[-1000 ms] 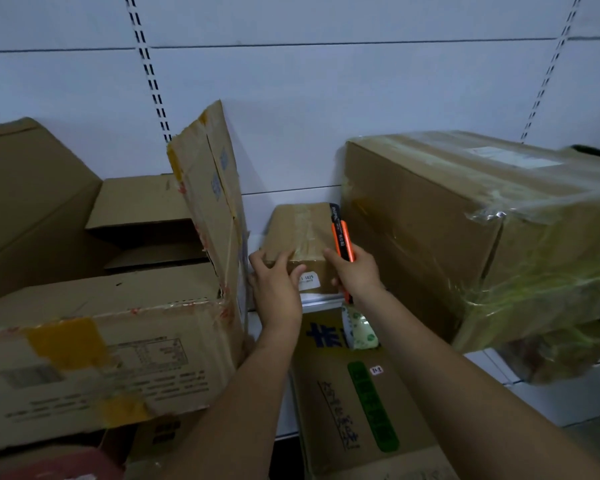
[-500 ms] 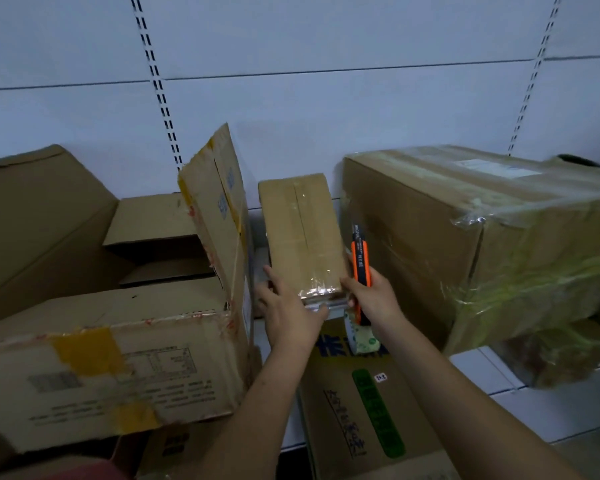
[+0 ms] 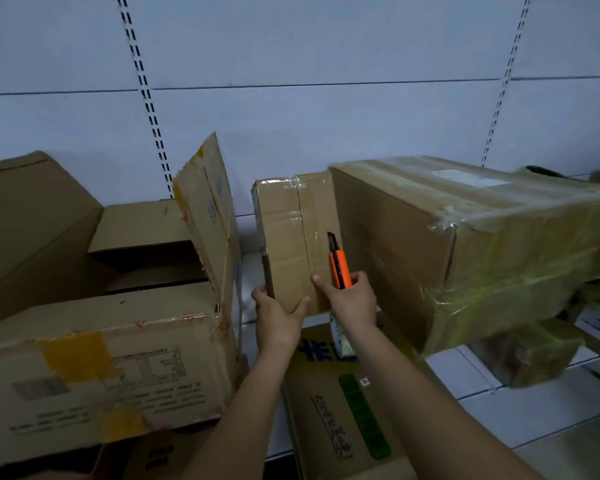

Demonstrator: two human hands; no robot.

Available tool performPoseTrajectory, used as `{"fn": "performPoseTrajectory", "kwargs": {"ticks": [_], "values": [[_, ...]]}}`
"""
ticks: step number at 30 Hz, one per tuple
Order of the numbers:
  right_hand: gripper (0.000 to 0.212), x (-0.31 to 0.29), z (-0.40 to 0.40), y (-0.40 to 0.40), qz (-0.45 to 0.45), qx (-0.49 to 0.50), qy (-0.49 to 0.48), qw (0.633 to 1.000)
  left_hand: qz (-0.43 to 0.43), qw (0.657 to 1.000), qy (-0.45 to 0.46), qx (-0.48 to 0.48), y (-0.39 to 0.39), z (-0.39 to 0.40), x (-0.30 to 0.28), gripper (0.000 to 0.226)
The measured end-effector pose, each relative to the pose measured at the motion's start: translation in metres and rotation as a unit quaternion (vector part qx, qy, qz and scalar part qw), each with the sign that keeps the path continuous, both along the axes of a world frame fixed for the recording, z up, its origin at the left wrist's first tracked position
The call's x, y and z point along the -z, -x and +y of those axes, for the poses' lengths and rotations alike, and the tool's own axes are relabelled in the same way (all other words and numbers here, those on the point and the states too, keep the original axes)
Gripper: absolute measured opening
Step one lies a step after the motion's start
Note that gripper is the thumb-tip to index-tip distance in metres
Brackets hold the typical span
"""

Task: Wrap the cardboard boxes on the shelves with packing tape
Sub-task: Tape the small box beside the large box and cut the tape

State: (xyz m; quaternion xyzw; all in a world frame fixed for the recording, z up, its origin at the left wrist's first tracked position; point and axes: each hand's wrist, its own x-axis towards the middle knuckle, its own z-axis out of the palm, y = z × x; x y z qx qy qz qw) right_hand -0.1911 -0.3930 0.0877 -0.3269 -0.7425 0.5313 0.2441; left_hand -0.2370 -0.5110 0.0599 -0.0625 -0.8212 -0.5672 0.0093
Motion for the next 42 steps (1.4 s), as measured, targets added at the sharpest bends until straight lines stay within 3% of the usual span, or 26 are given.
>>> {"fn": "performPoseTrajectory", "kwargs": {"ticks": [3, 8, 12, 15, 18, 21, 23, 28, 34, 36, 39, 42], "values": [[0.059, 0.004, -0.002, 0.001, -0.005, 0.012, 0.0, 1.0, -0.004, 0.999, 0.049, 0.017, 0.005, 0.001, 0.004, 0.106], [0.064, 0.022, 0.0, -0.009, -0.021, 0.003, -0.006, 1.0, -0.093, 0.992, -0.063, 0.059, 0.005, -0.005, 0.009, 0.085], [0.065, 0.042, 0.002, -0.022, 0.001, -0.013, 0.012, 1.0, -0.111, 0.982, -0.132, 0.078, -0.001, -0.009, 0.009, 0.071], [0.054, 0.026, 0.002, -0.021, 0.056, -0.014, 0.051, 0.997, -0.1, 0.982, -0.142, 0.079, -0.003, -0.006, -0.001, 0.059], [0.02, 0.012, -0.001, -0.021, 0.121, -0.034, 0.049, 0.991, -0.069, 0.984, -0.157, 0.056, -0.009, -0.006, -0.008, 0.049], [0.016, -0.004, -0.004, -0.025, 0.179, -0.063, 0.059, 0.98, -0.014, 0.984, -0.171, 0.039, -0.015, -0.008, -0.012, 0.03], [0.013, -0.015, -0.004, -0.026, 0.21, -0.078, 0.086, 0.971, -0.028, 0.978, -0.203, 0.026, -0.019, -0.01, -0.016, 0.039], [0.021, -0.018, -0.003, -0.029, 0.189, -0.107, 0.08, 0.973, -0.107, 0.943, -0.316, -0.003, -0.015, -0.009, -0.021, 0.051], [0.029, -0.011, 0.001, -0.043, 0.17, -0.095, 0.182, 0.964, -0.278, 0.853, -0.439, -0.048, -0.003, 0.005, -0.026, 0.06], [0.027, -0.011, 0.002, -0.049, 0.167, -0.109, 0.21, 0.957, -0.298, 0.843, -0.445, -0.045, 0.0, 0.008, -0.025, 0.062], [0.019, -0.01, 0.002, -0.055, 0.152, -0.117, 0.241, 0.951, -0.239, 0.897, -0.37, -0.027, 0.006, 0.004, -0.018, 0.068], [0.025, -0.002, 0.006, -0.061, 0.093, -0.094, 0.17, 0.977, -0.163, 0.973, -0.141, -0.076, 0.0, -0.003, -0.005, 0.063]]}}
